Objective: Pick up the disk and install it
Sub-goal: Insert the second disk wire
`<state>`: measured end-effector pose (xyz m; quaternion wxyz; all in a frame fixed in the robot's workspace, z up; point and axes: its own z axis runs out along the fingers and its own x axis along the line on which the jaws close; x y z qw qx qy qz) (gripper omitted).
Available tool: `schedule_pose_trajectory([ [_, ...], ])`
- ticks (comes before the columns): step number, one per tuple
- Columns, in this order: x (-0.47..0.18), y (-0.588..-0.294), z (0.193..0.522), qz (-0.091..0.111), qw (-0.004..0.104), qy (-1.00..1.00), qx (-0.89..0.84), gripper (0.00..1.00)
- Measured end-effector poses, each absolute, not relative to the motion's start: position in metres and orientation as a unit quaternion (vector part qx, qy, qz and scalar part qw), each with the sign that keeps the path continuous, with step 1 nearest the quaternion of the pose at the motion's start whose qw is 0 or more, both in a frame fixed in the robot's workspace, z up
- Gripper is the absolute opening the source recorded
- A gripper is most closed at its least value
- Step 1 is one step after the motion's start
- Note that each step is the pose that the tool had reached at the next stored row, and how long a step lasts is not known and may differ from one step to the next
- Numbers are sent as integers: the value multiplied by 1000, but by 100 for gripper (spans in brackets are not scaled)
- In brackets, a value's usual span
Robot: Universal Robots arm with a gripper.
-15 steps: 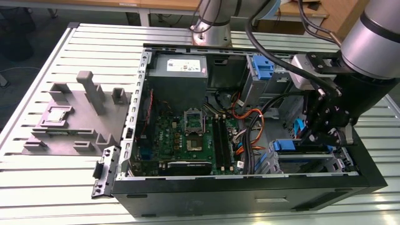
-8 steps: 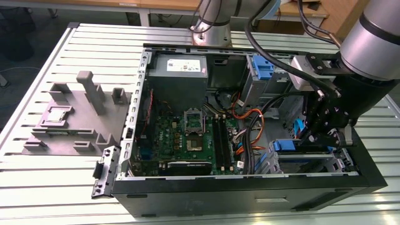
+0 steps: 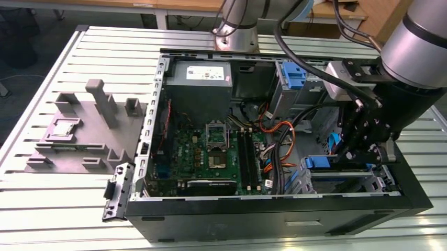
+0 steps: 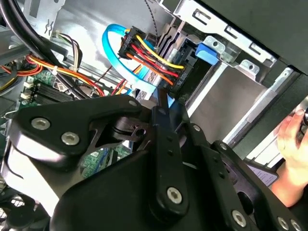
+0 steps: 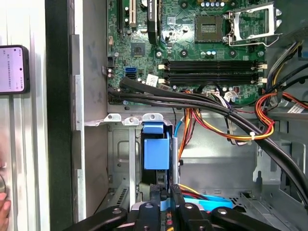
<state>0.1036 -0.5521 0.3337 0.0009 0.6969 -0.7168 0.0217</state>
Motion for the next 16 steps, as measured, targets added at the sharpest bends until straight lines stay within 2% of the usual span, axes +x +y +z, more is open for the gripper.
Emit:
schedule_pose_trajectory([
  [9,104,-552,350,21,2,-717,697,24],
  [10,104,-552,350,21,2,-717,697,22],
  [11,104,-552,350,21,2,-717,697,15],
  [12,104,-552,350,21,2,-717,697,15],
  [13,104,-552,350,21,2,-717,697,10],
  [16,104,-552,350,21,2,-717,697,10],
])
